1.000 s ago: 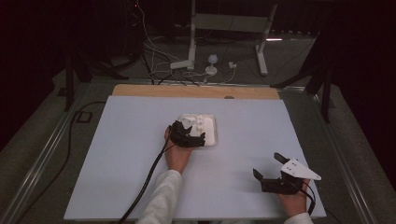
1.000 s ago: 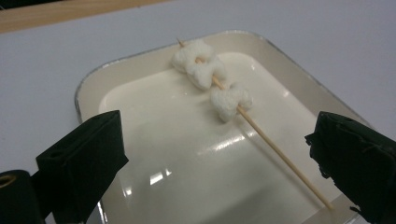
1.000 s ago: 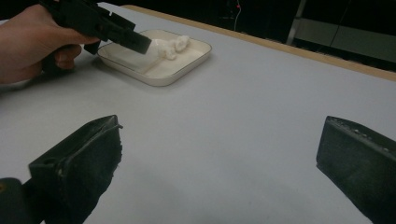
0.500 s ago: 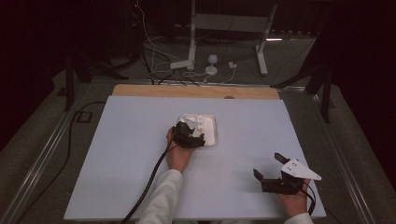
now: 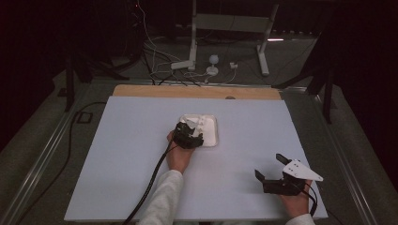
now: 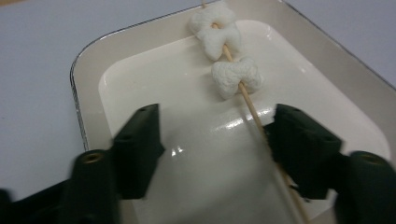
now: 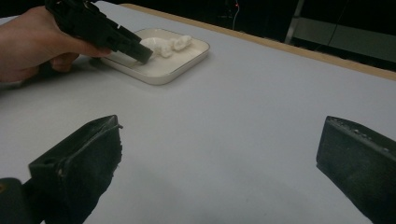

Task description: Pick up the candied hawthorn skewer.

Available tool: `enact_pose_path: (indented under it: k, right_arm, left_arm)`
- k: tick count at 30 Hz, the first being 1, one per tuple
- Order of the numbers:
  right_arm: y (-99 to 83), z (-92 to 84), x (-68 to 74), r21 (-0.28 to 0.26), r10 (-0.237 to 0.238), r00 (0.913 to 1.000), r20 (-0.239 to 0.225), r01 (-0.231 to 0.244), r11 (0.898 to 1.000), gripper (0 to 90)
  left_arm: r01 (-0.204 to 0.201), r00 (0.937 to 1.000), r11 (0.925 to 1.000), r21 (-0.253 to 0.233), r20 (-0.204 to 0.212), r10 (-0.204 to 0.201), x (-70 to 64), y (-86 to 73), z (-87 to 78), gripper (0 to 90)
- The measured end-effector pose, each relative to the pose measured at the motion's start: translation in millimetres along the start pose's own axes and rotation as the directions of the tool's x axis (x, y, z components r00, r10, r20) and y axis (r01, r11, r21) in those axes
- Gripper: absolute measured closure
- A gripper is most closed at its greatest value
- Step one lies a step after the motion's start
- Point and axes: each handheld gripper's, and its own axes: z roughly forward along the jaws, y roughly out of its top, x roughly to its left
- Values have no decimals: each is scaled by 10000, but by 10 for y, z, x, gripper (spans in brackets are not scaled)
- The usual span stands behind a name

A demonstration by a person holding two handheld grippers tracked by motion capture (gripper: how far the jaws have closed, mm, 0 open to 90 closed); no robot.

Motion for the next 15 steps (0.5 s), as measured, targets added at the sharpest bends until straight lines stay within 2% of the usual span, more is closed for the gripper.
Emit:
enact_pose_path:
  k: [3, 8, 11, 15]
  right_arm:
    - [-1, -2, 1, 7, 8, 10000, 2, -8, 10000, 2]
    - [-1, 8, 11, 53, -16, 10000, -7, 16, 10000, 2]
    - [-1, 9, 16, 66, -28, 10000, -15, 28, 10000, 2]
    - [-1, 8, 13, 61, -20, 10000, 3, 20, 10000, 2]
  left_arm:
    - [40, 9998, 9999, 131, 177, -42, 56, 7, -33, 615]
    - [488, 9970, 9980, 411, 586, -511, 156, 5, -72, 887]
    - [730, 9923, 9957, 570, 957, -782, 187, 11, -81, 899]
    - [1199, 9802, 9902, 714, 1499, -1295, 253, 14, -101, 900]
